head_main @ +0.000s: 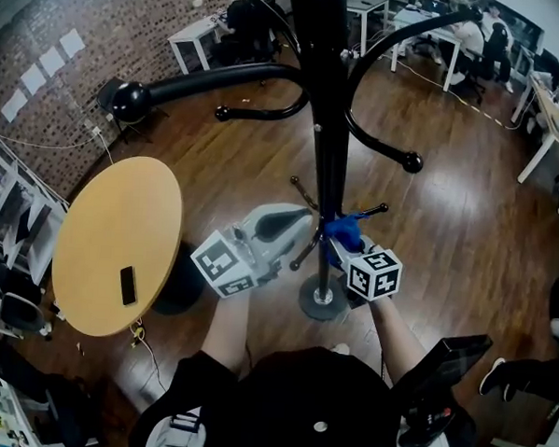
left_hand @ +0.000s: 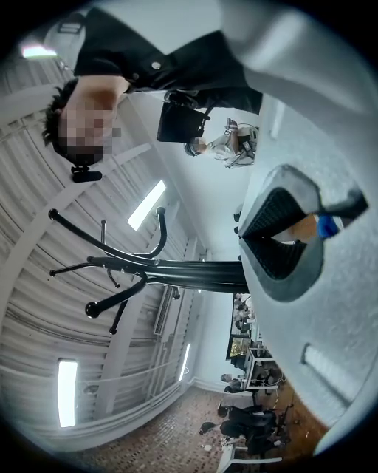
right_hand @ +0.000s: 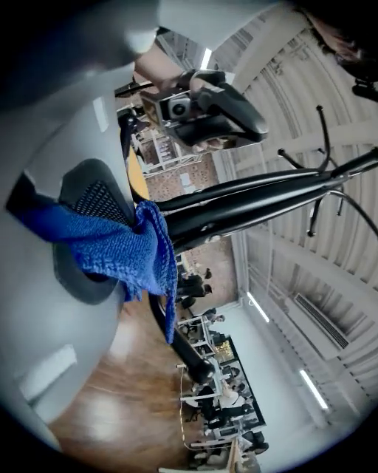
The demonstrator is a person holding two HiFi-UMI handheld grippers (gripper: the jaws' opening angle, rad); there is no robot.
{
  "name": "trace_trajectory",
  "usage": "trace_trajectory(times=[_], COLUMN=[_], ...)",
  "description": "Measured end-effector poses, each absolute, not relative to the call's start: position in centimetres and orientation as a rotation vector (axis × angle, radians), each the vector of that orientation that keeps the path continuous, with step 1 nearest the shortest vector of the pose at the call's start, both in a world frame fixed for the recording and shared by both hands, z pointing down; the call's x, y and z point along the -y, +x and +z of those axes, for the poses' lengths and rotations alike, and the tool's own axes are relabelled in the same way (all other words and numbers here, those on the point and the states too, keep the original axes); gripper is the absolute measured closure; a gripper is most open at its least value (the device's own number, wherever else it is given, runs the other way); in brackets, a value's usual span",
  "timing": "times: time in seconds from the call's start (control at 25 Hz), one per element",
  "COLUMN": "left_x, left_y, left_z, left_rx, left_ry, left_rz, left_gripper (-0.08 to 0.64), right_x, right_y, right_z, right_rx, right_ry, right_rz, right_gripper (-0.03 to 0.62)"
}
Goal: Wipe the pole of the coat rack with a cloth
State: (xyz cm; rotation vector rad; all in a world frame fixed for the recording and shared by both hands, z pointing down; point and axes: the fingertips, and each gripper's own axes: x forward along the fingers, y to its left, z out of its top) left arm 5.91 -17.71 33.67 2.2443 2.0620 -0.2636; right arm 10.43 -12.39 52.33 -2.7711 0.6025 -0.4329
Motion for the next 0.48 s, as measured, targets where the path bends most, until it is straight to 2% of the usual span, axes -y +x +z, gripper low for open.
trace_trajectory(times=[0.16,0.36,0.48], left_x=[17.1,18.6,22.6], left_y=[6.8,7.9,8.7], left_z=[34.5,35.3,36.6], left_rx=[-2.092,-2.22,-2.341], left_ry=[2.196,2.037,1.873], left_rz=[-0.244,-0.258,-0.257], left_gripper=[0.563,0.563,0.563], right_x=[11.9,13.4,17.3], right_y=[10.3,8.6,9.4], right_z=[51.6,44.7,44.6], right_rx=[-0.537,-0.426,-0.239], right_ry=[-2.801,-2.787,-2.858], right_rz=[-0.449,-0.178,-0.141], right_gripper=[0.549,0.552,0.551])
